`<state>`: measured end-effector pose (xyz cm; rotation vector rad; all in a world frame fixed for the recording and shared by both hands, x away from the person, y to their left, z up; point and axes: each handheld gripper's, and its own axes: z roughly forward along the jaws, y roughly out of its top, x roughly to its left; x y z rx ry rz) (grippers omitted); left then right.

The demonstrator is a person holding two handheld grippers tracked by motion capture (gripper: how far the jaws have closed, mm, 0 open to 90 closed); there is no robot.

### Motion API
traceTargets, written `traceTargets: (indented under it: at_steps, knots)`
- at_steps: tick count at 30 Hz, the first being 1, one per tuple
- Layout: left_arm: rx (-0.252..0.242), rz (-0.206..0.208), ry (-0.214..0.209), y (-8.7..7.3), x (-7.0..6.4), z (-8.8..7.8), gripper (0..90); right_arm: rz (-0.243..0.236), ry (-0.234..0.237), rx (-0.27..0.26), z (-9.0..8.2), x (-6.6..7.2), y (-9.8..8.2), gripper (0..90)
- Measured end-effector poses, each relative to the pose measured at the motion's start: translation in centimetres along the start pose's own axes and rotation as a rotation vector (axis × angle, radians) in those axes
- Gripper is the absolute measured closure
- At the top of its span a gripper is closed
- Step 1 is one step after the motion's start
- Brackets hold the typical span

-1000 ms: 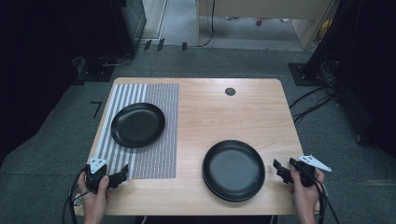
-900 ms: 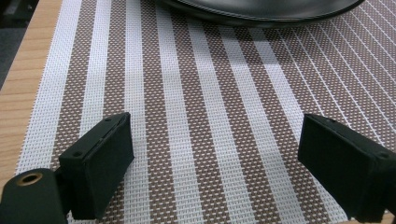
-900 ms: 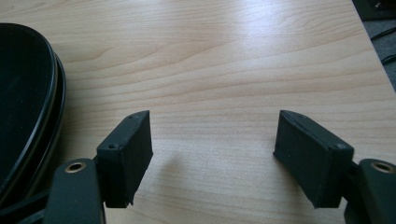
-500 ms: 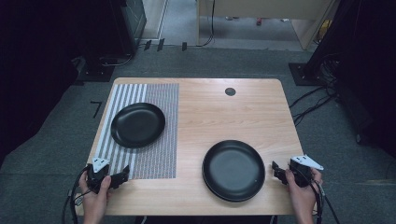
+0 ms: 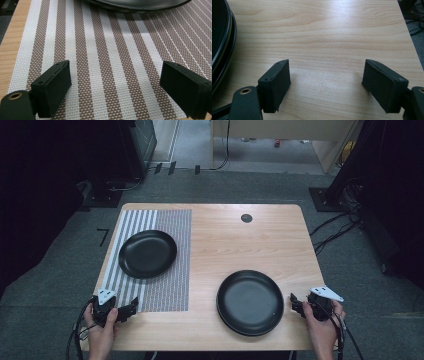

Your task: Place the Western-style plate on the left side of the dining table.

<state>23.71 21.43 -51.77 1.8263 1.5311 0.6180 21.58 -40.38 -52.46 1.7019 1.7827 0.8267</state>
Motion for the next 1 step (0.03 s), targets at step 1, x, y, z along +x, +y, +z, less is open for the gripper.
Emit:
traceTargets:
  at_steps: [1]
  knots:
    - [0.0, 0.0, 0.0, 0.0, 0.0, 0.0, 9.9, 0.0, 0.0, 0.0, 0.0, 0.0, 0.0, 22.4]
